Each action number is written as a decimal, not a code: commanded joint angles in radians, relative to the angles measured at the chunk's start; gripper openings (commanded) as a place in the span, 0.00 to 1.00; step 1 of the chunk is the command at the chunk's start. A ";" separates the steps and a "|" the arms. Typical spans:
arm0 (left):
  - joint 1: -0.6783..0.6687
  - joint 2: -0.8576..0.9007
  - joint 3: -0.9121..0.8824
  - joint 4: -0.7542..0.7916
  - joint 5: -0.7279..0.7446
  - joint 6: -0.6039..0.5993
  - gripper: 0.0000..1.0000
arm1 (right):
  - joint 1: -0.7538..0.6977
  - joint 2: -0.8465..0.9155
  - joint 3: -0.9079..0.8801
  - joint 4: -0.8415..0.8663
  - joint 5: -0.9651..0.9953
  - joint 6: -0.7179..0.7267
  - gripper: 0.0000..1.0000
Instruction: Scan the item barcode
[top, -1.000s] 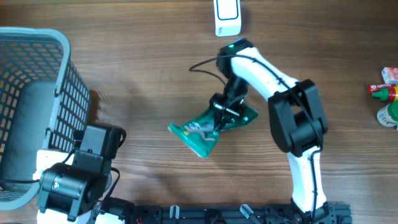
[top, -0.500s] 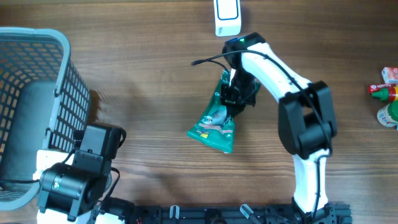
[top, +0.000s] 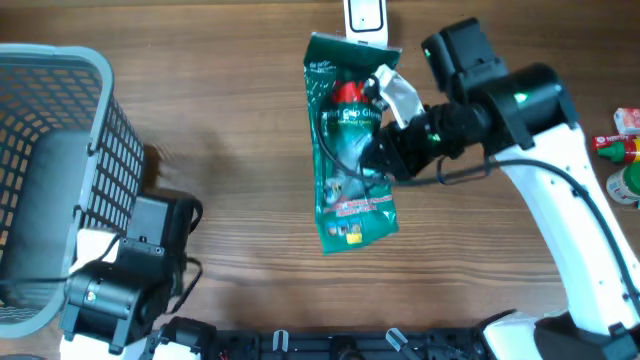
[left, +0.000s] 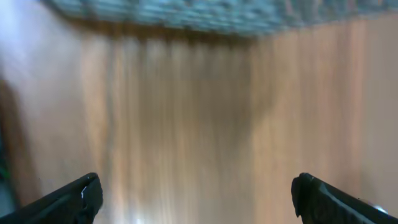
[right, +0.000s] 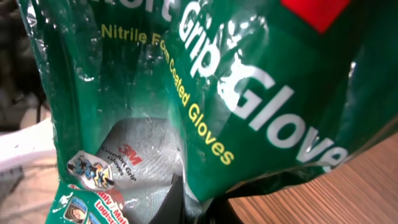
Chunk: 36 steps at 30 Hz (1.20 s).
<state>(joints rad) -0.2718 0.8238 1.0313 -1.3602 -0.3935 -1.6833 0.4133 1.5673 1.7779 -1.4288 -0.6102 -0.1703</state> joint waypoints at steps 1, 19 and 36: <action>0.005 0.029 0.001 0.131 0.245 0.002 1.00 | -0.001 -0.018 -0.006 -0.027 -0.065 -0.108 0.04; -0.198 0.315 0.001 0.759 0.853 1.179 0.71 | -0.001 -0.006 -0.153 0.027 -0.085 -0.160 0.04; -0.195 0.201 0.001 0.743 0.710 1.182 1.00 | -0.001 0.125 -0.209 0.121 0.048 0.013 0.04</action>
<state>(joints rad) -0.4641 1.0348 1.0309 -0.6243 0.3428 -0.5236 0.4133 1.6947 1.5639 -1.3079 -0.5385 -0.1574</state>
